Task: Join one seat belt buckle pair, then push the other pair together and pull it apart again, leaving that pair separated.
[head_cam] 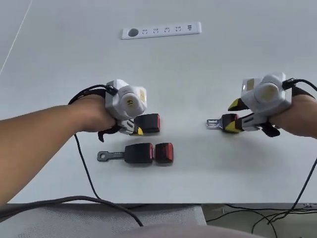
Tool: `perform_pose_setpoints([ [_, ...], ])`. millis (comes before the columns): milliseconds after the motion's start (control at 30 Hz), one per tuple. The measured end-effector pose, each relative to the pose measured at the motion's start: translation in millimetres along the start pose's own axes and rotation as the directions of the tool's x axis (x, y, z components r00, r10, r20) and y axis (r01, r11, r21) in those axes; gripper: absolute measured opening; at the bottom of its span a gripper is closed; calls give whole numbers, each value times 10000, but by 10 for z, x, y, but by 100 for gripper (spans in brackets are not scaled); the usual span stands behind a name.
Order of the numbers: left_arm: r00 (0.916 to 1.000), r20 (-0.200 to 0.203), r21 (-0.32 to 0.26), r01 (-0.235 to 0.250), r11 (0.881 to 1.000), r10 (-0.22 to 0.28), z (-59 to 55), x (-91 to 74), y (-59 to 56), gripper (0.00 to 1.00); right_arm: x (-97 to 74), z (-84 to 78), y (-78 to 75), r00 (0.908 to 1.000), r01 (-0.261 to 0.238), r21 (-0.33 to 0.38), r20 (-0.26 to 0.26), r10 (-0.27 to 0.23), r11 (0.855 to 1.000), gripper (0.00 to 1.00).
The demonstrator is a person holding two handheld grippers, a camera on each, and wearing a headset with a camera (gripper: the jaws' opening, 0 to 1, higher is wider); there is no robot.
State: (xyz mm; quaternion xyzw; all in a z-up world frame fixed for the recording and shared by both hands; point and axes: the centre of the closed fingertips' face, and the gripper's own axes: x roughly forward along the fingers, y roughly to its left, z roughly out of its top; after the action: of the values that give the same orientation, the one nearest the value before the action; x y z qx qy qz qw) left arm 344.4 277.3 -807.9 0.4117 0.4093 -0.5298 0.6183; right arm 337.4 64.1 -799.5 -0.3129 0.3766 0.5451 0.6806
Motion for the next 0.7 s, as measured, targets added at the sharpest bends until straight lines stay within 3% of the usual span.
perform_pose_setpoints([
  [300,9994,-237,123,248,9996,-245,-58,84,14,33,61,-160,2,9990,-244,-350,-395,231,9991,34],
  [500,9989,-235,208,420,9989,-415,-56,88,7,33,77,-168,-4,9984,-285,-899,-513,240,9955,32],
  [700,9988,-209,240,442,9987,-437,-82,120,31,33,85,-171,-26,9984,-363,-609,-445,336,9975,32],
])
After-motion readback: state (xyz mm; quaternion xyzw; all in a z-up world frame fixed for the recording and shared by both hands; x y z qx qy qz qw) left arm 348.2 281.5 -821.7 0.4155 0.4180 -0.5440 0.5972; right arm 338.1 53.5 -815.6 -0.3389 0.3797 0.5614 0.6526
